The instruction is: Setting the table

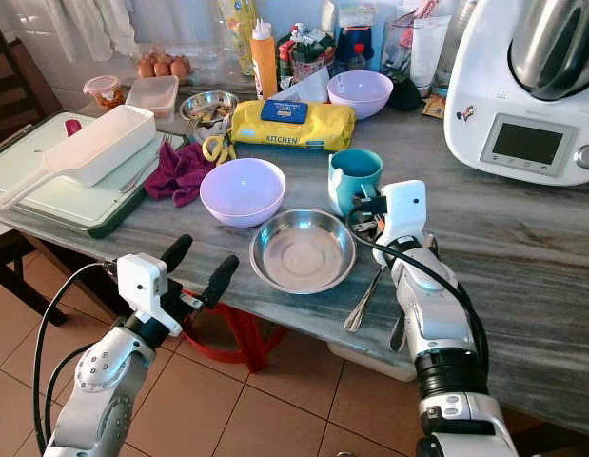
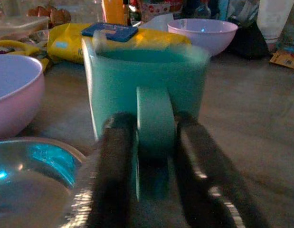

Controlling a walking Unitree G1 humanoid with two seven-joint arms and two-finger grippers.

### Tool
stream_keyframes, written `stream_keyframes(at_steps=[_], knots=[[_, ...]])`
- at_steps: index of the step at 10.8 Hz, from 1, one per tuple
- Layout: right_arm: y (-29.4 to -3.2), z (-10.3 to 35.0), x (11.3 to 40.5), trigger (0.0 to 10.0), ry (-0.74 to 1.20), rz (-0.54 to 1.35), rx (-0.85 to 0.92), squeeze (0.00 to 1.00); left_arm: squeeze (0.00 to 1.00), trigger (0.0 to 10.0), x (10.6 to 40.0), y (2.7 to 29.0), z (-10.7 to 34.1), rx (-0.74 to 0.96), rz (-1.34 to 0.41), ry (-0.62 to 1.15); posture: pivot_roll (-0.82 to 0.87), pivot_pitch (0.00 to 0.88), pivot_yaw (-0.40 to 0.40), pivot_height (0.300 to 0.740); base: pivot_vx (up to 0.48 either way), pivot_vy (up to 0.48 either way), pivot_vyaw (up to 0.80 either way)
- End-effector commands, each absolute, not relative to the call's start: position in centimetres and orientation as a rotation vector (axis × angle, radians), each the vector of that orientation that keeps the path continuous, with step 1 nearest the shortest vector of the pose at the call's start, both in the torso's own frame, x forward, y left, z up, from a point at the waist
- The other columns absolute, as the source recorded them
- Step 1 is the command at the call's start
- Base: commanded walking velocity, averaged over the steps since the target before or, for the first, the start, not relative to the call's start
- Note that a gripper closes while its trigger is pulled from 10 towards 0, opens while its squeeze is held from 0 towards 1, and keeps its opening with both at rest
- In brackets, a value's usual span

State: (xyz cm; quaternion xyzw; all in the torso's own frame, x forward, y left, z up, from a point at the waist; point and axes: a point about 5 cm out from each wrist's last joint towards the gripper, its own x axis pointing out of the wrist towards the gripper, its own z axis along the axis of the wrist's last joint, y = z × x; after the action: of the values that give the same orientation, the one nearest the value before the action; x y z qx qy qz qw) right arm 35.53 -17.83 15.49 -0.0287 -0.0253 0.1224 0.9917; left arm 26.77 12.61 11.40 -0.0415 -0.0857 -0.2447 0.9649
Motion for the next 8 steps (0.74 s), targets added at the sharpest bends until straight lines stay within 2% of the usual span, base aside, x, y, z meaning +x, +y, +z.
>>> stream_keyframes(at_steps=[1,6,8], knots=[[-17.7,15.3,35.4,10.0,-0.053,0.246,-0.052,1.00,0.00,10.0,26.8,12.7,11.6,-0.078,-0.493,-0.178,-0.13,0.123,0.074,0.740,0.000,0.000,0.00],[-17.7,15.7,35.4,10.0,-0.074,0.241,-0.053,1.00,0.00,10.0,26.9,12.6,11.7,-0.078,-0.489,-0.181,-0.13,0.124,0.075,0.740,0.000,0.000,0.00],[-17.6,17.6,35.1,10.0,-0.151,0.239,-0.059,1.00,0.00,10.0,27.0,12.7,11.8,-0.077,-0.487,-0.184,-0.13,0.123,0.075,0.740,0.000,0.000,0.00]])
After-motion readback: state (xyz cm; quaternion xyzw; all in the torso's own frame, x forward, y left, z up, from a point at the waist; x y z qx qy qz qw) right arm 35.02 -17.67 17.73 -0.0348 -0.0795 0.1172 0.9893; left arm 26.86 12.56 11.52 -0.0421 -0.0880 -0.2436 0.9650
